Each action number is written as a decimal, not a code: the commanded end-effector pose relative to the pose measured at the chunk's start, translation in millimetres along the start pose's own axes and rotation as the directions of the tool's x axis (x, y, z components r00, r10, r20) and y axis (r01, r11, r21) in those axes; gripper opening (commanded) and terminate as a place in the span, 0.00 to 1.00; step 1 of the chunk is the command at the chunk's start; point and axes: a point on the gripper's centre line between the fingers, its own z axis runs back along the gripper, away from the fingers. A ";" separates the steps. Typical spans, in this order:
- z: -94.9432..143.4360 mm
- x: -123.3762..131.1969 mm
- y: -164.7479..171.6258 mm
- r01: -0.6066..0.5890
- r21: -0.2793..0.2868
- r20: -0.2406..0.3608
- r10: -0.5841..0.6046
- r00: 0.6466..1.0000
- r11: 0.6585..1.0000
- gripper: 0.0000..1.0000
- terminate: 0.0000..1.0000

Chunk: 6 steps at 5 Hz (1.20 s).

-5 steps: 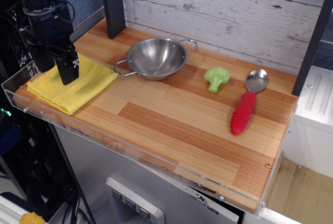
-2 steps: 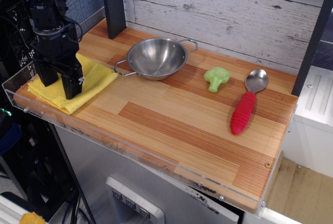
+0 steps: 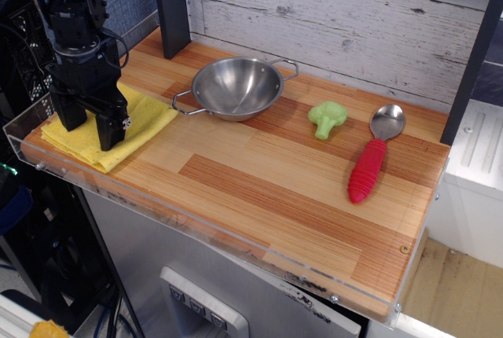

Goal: Place the yellow cloth under all the objects on the table

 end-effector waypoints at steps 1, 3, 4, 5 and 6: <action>-1.8 -8.8 -53.6 0.018 -0.133 -0.109 -0.033 0.993 0.991 1.00 0.00; 18.8 -10.1 -118.8 0.095 -0.177 -0.131 -0.120 0.984 0.980 1.00 0.00; 21.1 -13.0 -151.9 0.100 -0.175 -0.142 -0.125 0.982 0.980 1.00 0.00; 23.9 -14.4 -185.5 0.097 -0.144 -0.139 -0.117 0.983 0.985 1.00 0.00; 25.4 -12.0 -208.5 0.065 -0.109 -0.144 -0.080 0.986 0.992 1.00 0.00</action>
